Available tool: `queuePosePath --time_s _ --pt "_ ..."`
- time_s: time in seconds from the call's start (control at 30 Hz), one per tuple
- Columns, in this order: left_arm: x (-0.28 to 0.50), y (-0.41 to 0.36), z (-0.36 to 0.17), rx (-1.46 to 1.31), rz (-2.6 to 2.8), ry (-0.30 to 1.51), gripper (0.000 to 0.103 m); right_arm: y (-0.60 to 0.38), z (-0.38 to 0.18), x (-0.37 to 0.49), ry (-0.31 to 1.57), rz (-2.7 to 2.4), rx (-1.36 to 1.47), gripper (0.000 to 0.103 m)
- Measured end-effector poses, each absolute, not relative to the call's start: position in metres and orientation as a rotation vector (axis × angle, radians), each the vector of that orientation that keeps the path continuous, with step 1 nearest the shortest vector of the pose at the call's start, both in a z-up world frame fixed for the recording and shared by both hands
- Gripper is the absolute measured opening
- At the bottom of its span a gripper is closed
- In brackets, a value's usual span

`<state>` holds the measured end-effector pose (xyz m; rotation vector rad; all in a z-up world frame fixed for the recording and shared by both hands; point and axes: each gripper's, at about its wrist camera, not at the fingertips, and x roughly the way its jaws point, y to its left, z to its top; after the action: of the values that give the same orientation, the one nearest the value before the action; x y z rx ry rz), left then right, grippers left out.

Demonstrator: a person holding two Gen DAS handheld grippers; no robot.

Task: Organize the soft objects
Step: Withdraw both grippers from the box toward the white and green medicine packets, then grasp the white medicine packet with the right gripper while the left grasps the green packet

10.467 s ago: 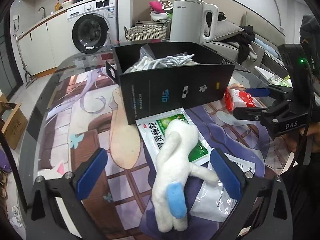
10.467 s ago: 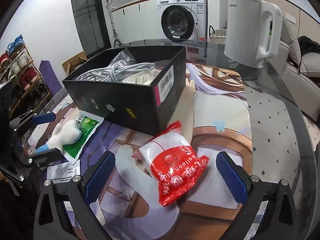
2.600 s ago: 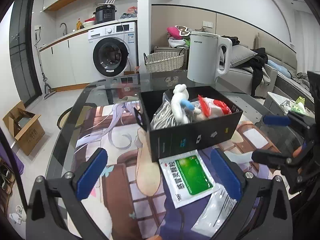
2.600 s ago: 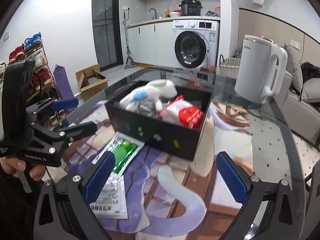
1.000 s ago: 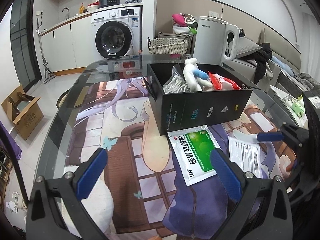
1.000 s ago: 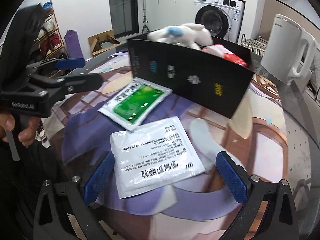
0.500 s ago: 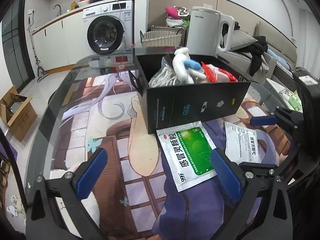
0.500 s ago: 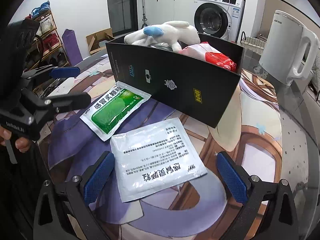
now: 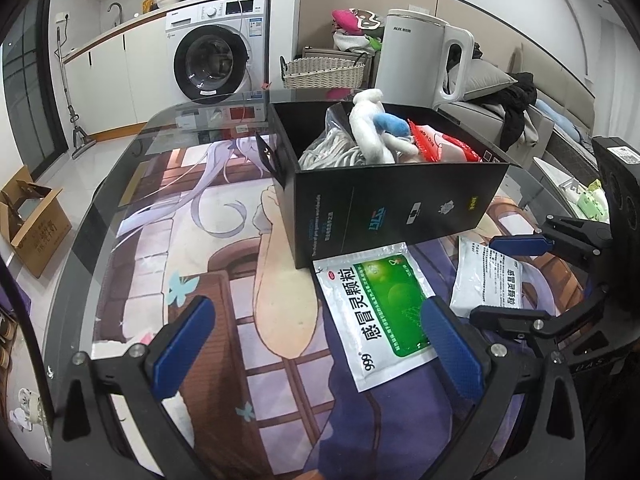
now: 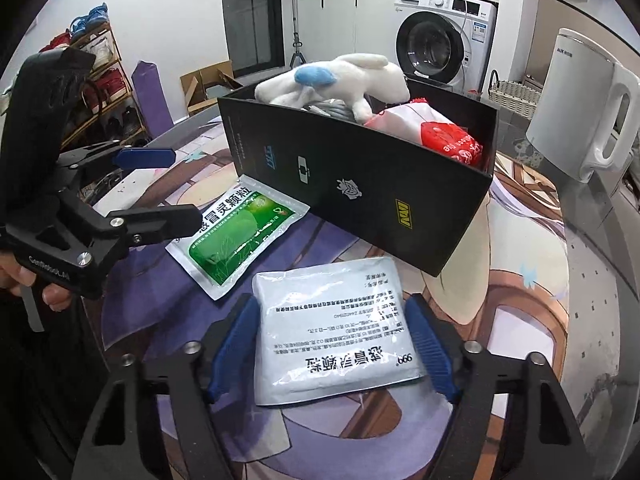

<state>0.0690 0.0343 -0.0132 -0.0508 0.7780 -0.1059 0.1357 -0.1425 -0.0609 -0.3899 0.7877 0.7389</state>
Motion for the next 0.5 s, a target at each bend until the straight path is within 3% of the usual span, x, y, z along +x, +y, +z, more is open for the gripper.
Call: queuePosePath --time_s 0.1,0.5 --pt "0.070 0.033 -0.014 -0.049 -0.105 0.782 0.103 -0.144 -0.061 0.132 0.774 0.743 -0.390 0.064" --pt "0.072 0.028 -0.013 -0.052 -0.122 0.789 0.103 -0.154 -0.058 0.127 0.773 0.774 -0.340 0.053"
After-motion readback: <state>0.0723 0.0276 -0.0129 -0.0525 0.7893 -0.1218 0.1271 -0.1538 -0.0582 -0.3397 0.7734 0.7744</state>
